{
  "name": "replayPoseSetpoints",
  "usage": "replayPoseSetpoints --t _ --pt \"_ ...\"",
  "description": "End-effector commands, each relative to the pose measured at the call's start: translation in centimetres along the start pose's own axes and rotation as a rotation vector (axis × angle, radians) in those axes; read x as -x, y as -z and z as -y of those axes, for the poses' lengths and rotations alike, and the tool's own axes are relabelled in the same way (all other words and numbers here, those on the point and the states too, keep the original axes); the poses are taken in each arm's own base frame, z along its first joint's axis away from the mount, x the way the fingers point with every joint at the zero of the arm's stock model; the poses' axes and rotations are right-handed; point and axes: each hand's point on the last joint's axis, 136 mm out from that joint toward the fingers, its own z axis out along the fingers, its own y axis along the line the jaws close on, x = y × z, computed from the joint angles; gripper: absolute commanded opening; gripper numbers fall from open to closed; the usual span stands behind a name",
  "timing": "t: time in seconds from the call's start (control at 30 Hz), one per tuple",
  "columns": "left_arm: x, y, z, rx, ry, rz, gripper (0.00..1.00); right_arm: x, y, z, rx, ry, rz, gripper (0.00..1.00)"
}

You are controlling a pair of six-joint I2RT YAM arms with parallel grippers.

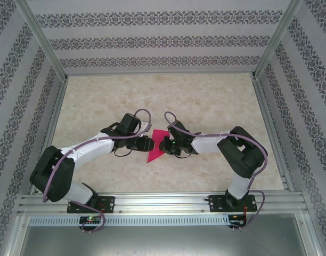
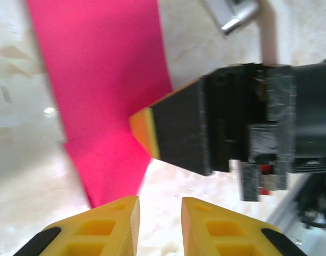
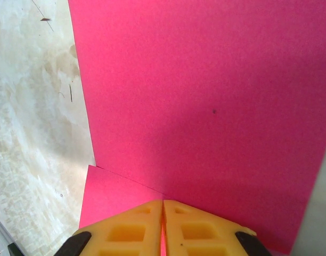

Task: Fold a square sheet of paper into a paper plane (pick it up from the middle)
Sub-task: Third fold the triangle at the center of the table.

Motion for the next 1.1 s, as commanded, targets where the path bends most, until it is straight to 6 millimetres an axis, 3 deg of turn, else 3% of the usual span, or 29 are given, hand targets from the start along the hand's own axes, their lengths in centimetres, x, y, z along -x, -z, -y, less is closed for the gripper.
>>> replayPoseSetpoints --t 0.0,0.17,0.57,0.77,1.07 --pt "-0.6 -0.4 2.5 -0.142 0.061 -0.048 0.28 -1.0 -0.8 3.1 -0.097 -0.029 -0.014 0.11" --pt "-2.3 -2.2 1.3 -0.095 0.07 -0.127 0.26 -1.0 -0.7 3.0 -0.096 -0.032 -0.007 0.11" --pt "-3.3 -4.6 -0.3 -0.079 0.105 -0.183 0.26 -0.8 -0.6 3.1 -0.098 -0.035 0.001 0.12" --pt "-4.6 -5.1 -2.4 -0.002 0.104 -0.202 0.26 -0.7 -0.4 3.4 -0.109 -0.038 0.008 0.12" --pt "-5.8 -5.8 -3.8 0.023 0.078 -0.233 0.26 -0.9 0.0 4.2 -0.155 -0.031 0.006 0.12"
